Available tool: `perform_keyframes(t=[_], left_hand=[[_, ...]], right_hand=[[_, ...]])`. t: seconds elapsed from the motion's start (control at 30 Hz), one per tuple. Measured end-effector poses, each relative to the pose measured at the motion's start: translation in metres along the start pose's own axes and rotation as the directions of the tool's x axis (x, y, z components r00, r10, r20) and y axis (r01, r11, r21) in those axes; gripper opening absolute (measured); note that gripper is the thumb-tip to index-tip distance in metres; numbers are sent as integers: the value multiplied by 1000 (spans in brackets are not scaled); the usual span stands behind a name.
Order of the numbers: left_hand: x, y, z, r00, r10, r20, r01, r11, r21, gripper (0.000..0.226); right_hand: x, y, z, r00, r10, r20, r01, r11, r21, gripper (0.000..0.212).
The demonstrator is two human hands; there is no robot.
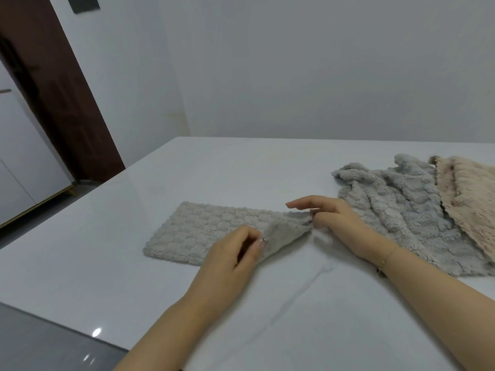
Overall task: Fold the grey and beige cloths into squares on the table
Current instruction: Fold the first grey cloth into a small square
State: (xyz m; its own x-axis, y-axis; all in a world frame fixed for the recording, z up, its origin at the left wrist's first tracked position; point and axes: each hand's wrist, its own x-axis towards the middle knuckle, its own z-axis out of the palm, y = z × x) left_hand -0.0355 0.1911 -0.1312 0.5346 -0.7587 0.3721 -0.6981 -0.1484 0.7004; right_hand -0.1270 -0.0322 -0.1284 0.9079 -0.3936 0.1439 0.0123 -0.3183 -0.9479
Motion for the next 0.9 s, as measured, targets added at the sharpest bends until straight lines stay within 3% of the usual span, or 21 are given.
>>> perform_keyframes(t=[0.1, 0.23, 0.27, 0.43, 0.53, 0.63, 0.8, 0.9], left_hand=[[3, 1, -3, 986, -158, -48, 145, 968, -203, 14], [2, 0, -3, 980, -193, -51, 171, 944, -282, 7], [1, 0, -2, 981, -184, -62, 161, 949, -270, 7], [-8, 8, -2, 996, 26, -86, -23, 999, 42, 49], [-11, 12, -2, 990, 130, -52, -119, 978, 172, 51], [-11, 13, -1, 989, 138, -61, -123, 973, 197, 31], [-10, 19, 4, 986, 115, -120, -92, 979, 183, 47], [-10, 22, 4, 984, 104, -147, -81, 985, 154, 44]], right_hand=[[1, 0, -2, 993, 5, 114, 0, 999, -46, 50], [-1, -3, -4, 994, 11, 107, -17, 999, 47, 33], [-1, -3, -4, 995, 1, 104, -9, 997, 71, 29], [-2, -5, -1, 998, -20, 53, 17, 999, 51, 19], [-3, -7, 3, 999, -31, 31, 32, 999, -25, 17], [-3, -8, 5, 999, -39, 15, 40, 997, -69, 15], [-4, -10, 7, 999, -49, 4, 50, 994, -102, 12], [-4, -19, 3, 997, -43, 57, 50, 991, -128, 12]])
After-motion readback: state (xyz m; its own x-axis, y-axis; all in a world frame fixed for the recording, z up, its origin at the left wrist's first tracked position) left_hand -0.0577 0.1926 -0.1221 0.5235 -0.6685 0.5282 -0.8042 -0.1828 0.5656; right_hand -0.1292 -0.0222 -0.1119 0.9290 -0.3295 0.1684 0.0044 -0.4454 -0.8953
